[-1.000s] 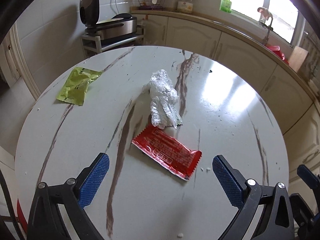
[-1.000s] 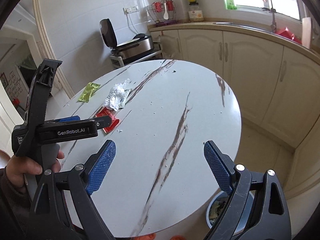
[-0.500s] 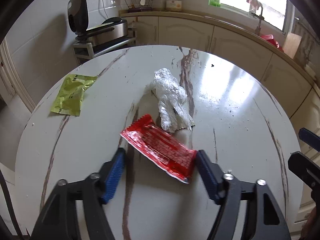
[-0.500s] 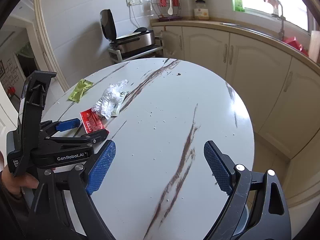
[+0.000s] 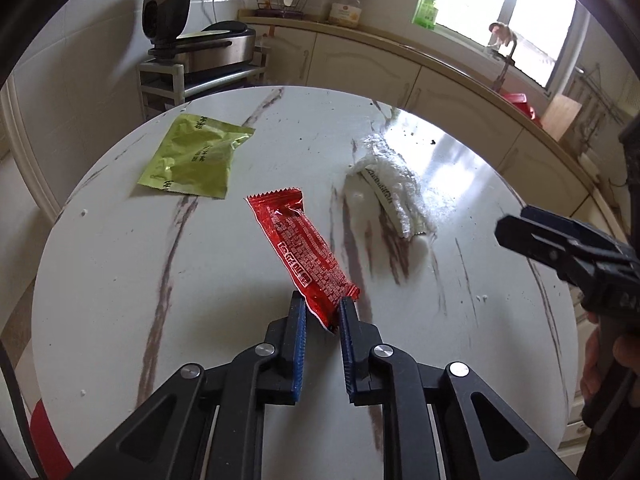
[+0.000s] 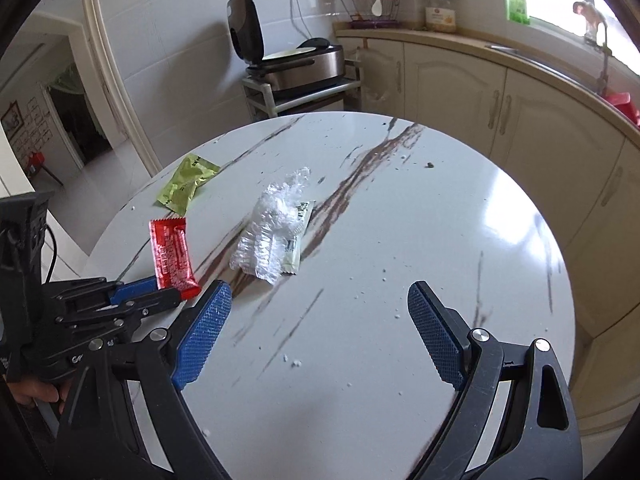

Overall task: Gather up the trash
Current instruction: 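Grasp the red packet with the left tool while the right tool grasps the plastic film, then carry the red packet and plastic film over the blue bin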

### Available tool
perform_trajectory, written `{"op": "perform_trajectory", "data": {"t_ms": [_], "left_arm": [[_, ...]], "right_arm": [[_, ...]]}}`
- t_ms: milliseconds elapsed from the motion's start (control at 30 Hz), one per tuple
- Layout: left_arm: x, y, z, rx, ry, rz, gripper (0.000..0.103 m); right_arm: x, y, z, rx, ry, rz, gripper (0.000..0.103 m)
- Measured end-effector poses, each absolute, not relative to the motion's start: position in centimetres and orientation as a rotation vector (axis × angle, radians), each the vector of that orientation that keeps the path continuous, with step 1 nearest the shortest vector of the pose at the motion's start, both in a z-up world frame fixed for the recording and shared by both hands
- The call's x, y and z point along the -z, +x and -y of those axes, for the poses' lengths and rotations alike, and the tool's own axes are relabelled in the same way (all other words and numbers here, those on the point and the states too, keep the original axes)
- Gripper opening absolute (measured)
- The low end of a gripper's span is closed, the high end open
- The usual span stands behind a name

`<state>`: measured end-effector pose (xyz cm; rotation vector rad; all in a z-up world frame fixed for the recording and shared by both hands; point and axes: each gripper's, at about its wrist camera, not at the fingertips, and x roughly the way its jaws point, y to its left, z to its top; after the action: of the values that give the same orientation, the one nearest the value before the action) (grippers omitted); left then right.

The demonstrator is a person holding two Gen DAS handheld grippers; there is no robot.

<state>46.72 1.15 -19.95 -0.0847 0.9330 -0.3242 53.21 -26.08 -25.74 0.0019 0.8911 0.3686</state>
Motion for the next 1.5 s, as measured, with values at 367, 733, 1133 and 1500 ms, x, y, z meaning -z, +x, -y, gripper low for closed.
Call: {"op": "perform_trajectory", "data": {"t_ms": [367,733,1133,1500], "left_arm": [[19.0,45.5,-5.7,0.346,-0.128,-0.953,0.042],[18.6,47.7,-4.7,0.221,-0.084,-0.962,0.075],[17.0,45.4,-7.3,0.206,-0.164,-0.906,0.003],[15.2,39.9,-1.6,0.289,-0.145,-0.898,0.002]], "right_arm": [[29.4,59.2,21.6,-0.386,0.031,-0.958,0.077],[27.3,56.0,23.9,-0.454,0.04,-0.884,0.027],[24.7,50.0,28.0,-0.49,0.126,-0.832,0.027],[23.1,43.4,32.4,-0.483,0.205,-0.784,0.027]]}}
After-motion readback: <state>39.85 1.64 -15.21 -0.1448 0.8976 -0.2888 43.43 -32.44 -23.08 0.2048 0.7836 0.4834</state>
